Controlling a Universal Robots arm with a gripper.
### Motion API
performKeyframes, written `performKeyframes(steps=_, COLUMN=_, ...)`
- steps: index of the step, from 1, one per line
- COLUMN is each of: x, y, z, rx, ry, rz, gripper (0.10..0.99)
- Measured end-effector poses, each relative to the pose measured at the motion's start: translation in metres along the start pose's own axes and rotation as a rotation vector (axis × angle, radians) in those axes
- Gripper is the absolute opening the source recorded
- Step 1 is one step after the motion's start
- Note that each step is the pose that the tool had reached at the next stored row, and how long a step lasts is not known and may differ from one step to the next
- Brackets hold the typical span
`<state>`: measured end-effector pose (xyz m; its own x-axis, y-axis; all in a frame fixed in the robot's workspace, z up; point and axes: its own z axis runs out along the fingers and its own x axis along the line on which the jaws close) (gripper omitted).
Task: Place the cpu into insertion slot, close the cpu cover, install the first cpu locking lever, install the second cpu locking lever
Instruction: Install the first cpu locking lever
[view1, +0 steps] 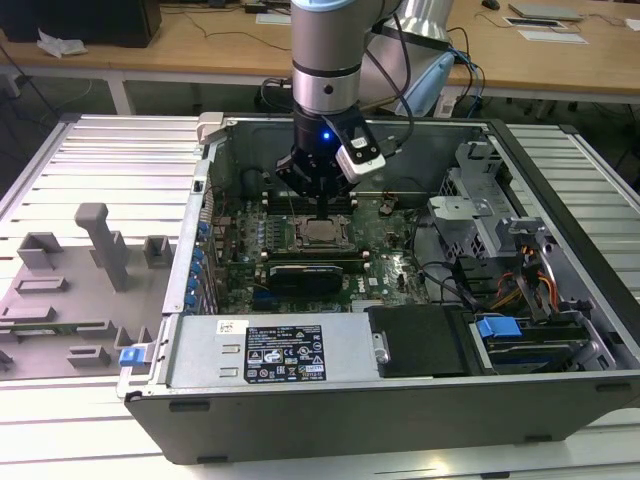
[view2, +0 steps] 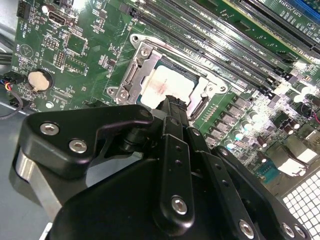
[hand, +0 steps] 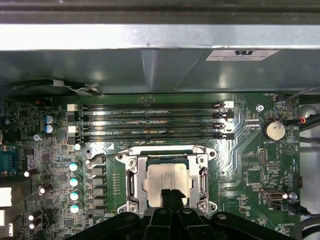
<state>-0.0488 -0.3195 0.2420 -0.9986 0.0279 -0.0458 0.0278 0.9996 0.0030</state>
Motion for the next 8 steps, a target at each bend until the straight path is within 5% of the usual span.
performKeyframes(steps=8, x=0.0197, y=-0.0004, z=-0.0009, rx=0.0, ry=0.0, rz=0.0, gripper=0.106)
